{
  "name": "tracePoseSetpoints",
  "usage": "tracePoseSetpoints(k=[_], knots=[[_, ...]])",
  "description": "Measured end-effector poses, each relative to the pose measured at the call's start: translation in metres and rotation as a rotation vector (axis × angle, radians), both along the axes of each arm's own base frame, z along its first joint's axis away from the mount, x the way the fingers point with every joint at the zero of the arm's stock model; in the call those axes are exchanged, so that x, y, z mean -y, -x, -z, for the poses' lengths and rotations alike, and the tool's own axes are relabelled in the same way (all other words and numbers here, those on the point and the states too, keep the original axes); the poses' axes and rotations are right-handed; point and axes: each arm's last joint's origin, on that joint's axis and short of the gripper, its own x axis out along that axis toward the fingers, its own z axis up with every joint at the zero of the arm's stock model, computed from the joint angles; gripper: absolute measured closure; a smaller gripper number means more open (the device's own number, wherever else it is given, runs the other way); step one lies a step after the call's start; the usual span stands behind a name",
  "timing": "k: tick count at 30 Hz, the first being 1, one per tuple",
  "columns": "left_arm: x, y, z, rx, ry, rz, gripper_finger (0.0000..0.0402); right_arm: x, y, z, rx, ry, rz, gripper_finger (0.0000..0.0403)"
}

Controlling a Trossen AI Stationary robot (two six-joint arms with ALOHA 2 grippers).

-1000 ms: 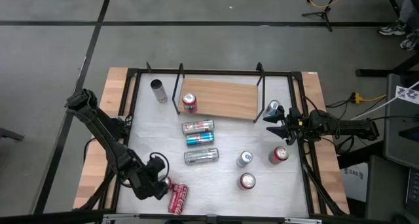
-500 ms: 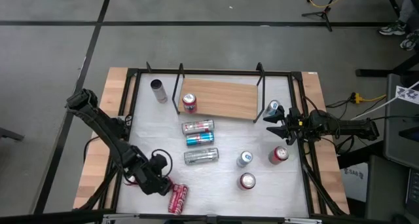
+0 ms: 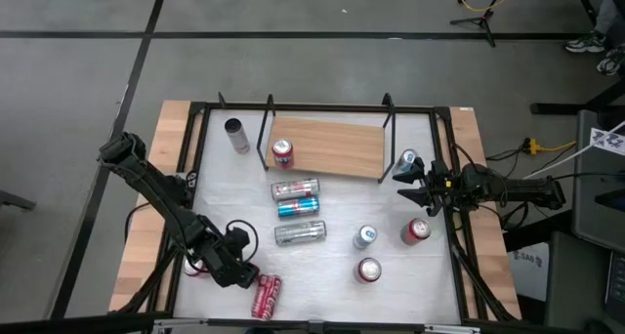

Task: Place canned beverage on shelf
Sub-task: Put the right red soda can on the shelf aligned with the red soda can

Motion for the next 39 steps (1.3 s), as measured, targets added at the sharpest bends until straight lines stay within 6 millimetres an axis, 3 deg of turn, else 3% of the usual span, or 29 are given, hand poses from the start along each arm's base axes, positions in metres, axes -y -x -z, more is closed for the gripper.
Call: tracePoseSetpoints(k=[39], knots=[[-0.0086,0.0084,0.0047,-0.096,-0.092,-0.058,0.0013,0.0,0.0,0.0001,0.0,0.0,0.0,0.0164]])
